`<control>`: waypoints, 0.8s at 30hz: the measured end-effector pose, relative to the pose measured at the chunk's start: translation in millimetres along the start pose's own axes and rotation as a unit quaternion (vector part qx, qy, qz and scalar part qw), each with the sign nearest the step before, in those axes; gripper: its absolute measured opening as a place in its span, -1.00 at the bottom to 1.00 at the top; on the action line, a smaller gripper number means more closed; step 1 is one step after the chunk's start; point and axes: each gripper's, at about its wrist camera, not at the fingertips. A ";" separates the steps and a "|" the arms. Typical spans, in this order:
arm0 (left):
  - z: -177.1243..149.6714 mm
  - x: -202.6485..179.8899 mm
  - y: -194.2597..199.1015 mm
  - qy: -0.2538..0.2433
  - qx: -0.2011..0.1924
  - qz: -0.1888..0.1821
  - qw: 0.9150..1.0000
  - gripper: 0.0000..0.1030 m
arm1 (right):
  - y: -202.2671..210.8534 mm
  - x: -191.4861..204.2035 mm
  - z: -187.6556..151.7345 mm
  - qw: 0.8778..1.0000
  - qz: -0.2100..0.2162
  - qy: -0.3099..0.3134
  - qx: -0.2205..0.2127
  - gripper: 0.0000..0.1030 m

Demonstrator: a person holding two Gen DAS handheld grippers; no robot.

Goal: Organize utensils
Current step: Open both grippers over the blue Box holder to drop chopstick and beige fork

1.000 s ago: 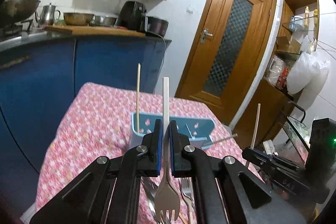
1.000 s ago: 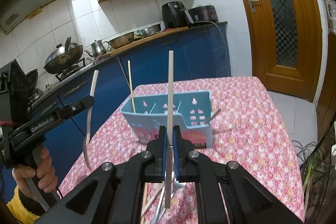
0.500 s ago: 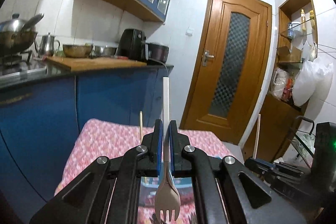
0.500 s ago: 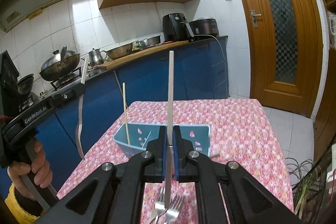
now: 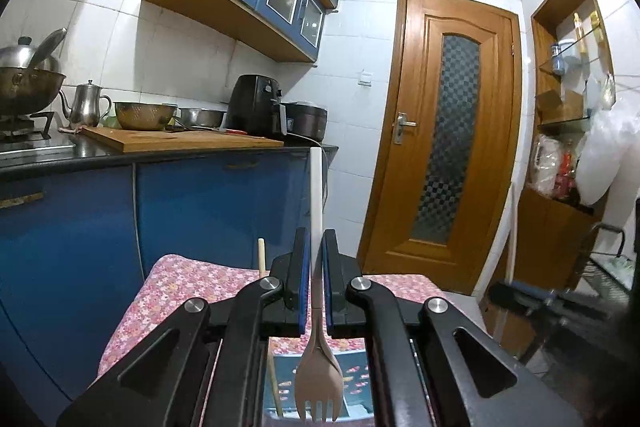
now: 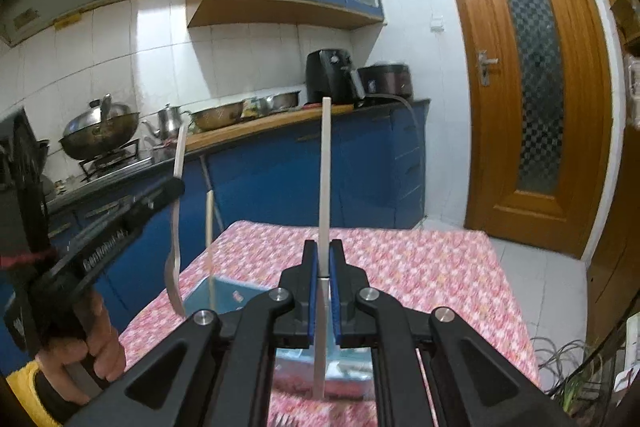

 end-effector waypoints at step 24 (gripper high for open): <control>-53.3 5.1 -38.6 0.003 0.023 -0.017 1.000 -0.93 | -61.8 -3.4 -30.7 0.999 -0.002 0.037 0.034 -0.86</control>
Point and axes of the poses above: each gripper's, at about its wrist camera, not at the fingertips, and y roughly against the way its jaws point, x to its left, z to its top, and after that the axes turned 7 degrees about -y, right-handed
